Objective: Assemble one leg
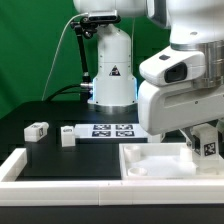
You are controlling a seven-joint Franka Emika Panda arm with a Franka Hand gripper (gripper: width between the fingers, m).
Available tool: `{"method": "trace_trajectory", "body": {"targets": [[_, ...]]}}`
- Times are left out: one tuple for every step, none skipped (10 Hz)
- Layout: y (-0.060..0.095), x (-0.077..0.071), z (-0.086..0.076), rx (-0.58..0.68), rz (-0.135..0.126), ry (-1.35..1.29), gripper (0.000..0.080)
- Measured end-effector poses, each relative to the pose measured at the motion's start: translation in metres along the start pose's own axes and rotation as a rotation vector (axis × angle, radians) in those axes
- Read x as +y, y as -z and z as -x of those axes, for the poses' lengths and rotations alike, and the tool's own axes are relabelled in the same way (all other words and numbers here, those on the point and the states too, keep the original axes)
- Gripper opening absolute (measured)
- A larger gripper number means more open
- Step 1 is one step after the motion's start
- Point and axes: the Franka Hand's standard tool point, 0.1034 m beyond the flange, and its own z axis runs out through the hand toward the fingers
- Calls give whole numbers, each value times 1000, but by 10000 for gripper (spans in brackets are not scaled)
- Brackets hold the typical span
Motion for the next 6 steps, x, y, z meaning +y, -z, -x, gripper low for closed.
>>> {"method": "trace_trajectory", "body": {"targets": [[0,0,0,1,0,-28,288],[0,0,0,7,2,-181,288],[-1,0,0,12,3,-307,288],[-1,0,0,13,3,-408,288],[-1,0,0,13,3,-498,288],[-1,0,0,14,5,-627,288]]}}
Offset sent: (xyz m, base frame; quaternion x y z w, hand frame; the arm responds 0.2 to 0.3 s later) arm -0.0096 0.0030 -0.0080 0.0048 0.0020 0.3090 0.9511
